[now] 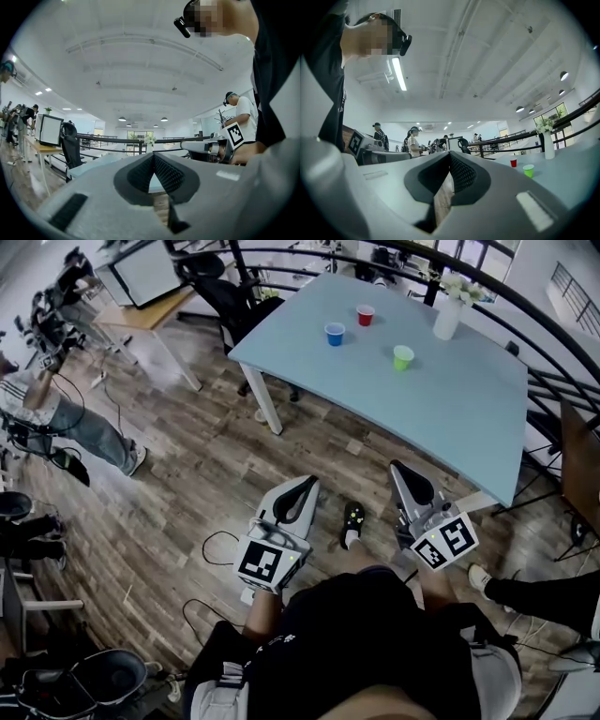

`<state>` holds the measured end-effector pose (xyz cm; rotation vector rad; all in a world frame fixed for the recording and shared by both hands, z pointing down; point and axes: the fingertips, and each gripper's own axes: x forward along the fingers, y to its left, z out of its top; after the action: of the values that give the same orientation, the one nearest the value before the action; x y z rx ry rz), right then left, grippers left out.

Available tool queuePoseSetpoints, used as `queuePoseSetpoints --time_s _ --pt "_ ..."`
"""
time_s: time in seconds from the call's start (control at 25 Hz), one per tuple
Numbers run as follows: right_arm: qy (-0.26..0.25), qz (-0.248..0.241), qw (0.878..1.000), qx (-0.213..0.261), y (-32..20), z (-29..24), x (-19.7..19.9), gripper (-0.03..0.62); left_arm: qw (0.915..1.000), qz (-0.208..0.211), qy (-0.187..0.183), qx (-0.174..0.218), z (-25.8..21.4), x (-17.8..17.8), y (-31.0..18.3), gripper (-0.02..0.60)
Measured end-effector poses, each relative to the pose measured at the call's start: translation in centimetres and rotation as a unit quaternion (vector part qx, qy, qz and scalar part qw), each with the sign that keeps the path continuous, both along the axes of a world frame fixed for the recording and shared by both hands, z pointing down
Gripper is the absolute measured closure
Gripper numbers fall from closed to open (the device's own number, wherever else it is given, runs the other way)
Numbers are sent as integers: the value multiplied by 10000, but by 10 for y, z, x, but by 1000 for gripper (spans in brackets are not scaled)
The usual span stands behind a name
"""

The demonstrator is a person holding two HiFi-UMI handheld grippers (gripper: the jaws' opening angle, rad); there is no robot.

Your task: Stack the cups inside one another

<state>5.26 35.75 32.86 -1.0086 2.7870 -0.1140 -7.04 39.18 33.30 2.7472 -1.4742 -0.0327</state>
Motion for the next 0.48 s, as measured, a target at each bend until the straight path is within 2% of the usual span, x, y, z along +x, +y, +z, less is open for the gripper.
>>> queuePoseSetpoints --time_s 0.28,0.48 --pt "17 51 10000 -41 -56 4 10 591 10000 15 36 -54 3 8 -54 589" --pt "-74 63 9999 -88 -100 1 16 591 9999 -13 -121 -18 -8 11 -97 589"
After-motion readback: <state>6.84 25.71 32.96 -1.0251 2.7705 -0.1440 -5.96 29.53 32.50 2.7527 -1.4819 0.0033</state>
